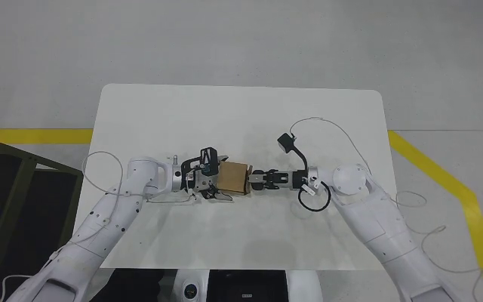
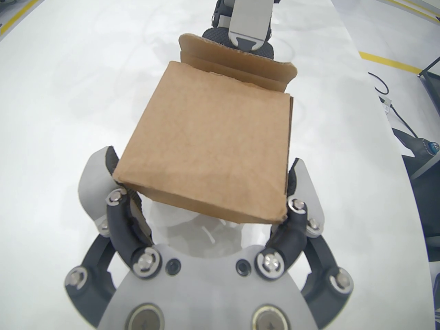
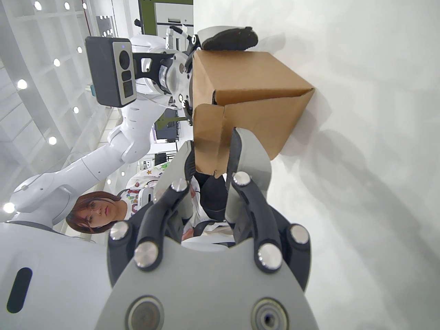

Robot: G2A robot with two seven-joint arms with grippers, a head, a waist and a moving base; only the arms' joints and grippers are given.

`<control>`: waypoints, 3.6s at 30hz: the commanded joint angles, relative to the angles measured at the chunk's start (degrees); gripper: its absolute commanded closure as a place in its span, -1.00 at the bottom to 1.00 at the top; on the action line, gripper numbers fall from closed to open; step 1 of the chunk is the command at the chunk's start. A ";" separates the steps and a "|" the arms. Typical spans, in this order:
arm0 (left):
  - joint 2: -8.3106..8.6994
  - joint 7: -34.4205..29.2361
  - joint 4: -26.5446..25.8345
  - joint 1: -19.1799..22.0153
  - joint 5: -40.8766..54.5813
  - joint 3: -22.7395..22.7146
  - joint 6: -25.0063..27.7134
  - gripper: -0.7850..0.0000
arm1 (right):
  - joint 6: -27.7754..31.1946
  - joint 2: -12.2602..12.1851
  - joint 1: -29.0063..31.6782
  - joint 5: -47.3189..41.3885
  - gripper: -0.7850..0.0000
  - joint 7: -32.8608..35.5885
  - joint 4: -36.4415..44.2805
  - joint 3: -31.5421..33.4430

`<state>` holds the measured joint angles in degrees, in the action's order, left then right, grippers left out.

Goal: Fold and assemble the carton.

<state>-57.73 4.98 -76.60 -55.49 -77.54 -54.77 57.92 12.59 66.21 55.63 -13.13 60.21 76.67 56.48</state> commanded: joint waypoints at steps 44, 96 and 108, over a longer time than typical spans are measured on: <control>0.14 -0.12 -0.36 -0.31 0.18 -0.30 0.08 -1.00 | -8.56 0.10 -3.35 10.52 0.60 -0.20 5.20 -3.36; 0.51 -0.62 -0.58 0.34 1.11 0.70 0.08 -1.00 | -5.03 -0.92 1.11 6.81 1.00 0.60 4.93 -0.93; 0.54 -0.46 -0.67 0.27 1.21 0.66 0.08 -1.00 | -4.75 0.04 -1.43 6.30 1.00 0.07 3.29 -3.52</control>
<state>-57.21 4.51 -77.38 -55.22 -76.34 -54.07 58.00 7.81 66.24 54.29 -6.78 60.22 80.10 52.91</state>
